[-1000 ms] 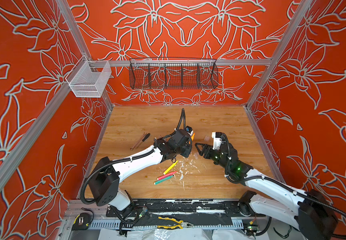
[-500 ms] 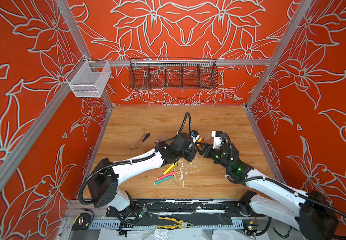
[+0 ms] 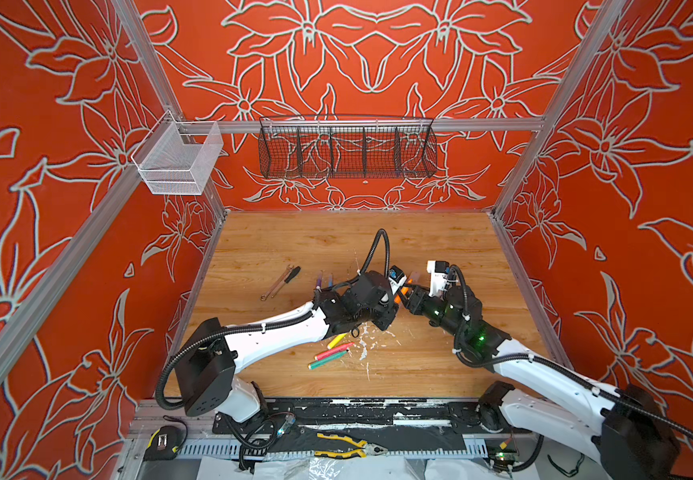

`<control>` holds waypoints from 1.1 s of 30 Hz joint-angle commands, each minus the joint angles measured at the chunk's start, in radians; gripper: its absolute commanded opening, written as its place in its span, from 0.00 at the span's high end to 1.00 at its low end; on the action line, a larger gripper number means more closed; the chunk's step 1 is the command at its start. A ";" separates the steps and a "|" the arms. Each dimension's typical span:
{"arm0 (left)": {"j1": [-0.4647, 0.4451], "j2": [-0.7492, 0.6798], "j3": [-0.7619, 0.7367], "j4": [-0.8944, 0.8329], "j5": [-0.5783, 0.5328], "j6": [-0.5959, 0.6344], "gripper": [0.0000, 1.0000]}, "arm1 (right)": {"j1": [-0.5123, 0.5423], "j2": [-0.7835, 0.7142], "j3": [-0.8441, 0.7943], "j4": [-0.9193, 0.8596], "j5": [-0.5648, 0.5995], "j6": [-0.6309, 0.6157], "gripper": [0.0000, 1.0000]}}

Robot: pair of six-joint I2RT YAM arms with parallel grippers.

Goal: Insert the pens into the pen caps

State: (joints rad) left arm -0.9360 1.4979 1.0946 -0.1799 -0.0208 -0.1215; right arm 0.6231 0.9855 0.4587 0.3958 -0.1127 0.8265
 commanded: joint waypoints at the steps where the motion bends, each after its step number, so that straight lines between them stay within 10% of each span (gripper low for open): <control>1: -0.010 -0.035 -0.016 0.032 0.001 0.023 0.93 | -0.005 -0.001 0.005 0.017 0.002 0.019 0.68; 11: -0.012 -0.034 -0.033 0.054 -0.016 0.028 0.75 | -0.003 0.009 0.002 0.056 -0.067 0.056 0.98; 33: -0.012 -0.012 -0.046 0.086 -0.023 0.037 0.75 | 0.001 0.047 -0.067 0.263 -0.150 0.184 1.00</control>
State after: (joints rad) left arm -0.9428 1.4826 1.0626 -0.1173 -0.0498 -0.0959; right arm 0.6235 1.0504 0.4110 0.5999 -0.2481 0.9749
